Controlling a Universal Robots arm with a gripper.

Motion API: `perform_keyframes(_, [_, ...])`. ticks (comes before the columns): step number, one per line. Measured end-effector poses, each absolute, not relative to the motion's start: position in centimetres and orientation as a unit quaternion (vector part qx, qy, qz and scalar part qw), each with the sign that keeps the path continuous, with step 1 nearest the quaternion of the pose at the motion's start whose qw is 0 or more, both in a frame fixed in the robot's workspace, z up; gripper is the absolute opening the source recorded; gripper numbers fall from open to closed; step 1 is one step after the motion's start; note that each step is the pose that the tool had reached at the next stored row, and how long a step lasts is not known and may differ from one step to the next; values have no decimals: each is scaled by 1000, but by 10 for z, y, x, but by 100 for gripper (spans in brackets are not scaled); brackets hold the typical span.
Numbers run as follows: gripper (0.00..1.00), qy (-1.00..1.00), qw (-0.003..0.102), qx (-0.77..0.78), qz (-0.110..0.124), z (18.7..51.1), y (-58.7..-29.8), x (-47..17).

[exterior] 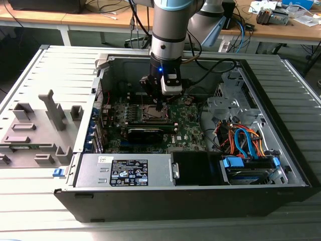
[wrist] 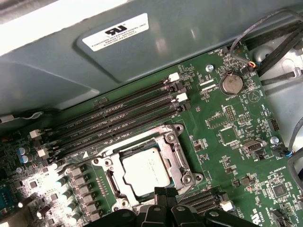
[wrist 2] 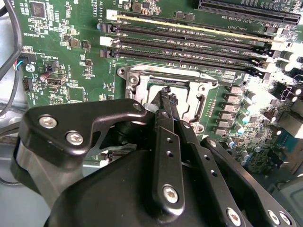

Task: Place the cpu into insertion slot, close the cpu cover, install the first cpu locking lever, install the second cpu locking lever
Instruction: 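Install the first cpu locking lever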

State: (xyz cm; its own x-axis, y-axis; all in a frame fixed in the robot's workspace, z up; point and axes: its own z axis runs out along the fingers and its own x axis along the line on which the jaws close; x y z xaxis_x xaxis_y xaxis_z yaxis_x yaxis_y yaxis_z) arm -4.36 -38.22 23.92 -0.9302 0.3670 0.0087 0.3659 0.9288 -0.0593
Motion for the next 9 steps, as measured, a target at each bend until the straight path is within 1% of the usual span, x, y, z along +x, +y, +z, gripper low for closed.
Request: perform_keyframes(9, [11,-983,10,-181,28,239,-382,-44])
